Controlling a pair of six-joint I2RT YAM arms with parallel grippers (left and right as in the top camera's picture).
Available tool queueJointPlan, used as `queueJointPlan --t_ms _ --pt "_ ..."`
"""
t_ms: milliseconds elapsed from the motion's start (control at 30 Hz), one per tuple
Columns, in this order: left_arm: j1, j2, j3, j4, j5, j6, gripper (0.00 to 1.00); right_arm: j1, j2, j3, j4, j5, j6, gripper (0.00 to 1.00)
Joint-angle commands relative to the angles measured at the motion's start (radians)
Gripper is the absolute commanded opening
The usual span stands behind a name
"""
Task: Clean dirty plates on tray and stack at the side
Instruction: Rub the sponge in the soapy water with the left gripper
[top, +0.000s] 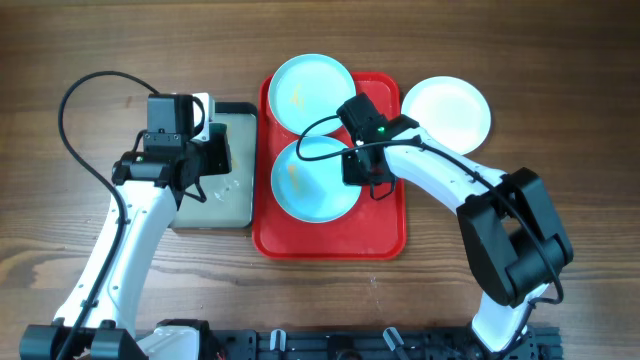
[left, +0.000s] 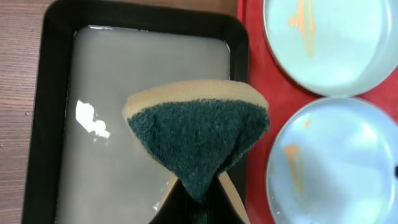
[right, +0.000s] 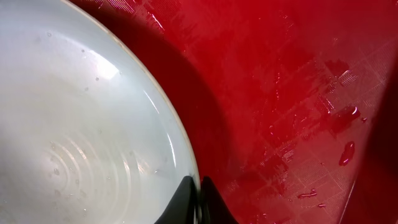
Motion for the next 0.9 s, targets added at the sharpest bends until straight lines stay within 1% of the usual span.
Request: queueJointPlan --t_ms 0,367,533,867 --pt "-0.003 -0.009 0.003 0.014 0.005 -0.05 0.04 -0.005 0.017 -0.004 0.004 0.004 0.005 0.04" --pt "-0.002 -0.016 0.003 0.049 0.005 -0.051 0.04 -0.005 0.017 -0.004 0.005 0.003 0.006 0.04" --pt "-0.002 -0.047 0.003 0.068 0.005 -0.021 0.04 -0.005 0.017 -0.004 0.006 -0.005 0.004 0.05" --pt "-0.002 -0.014 0.0 -0.048 0.0 -0.022 0.04 -0.005 0.017 -0.004 0.006 -0.004 0.004 0.05"
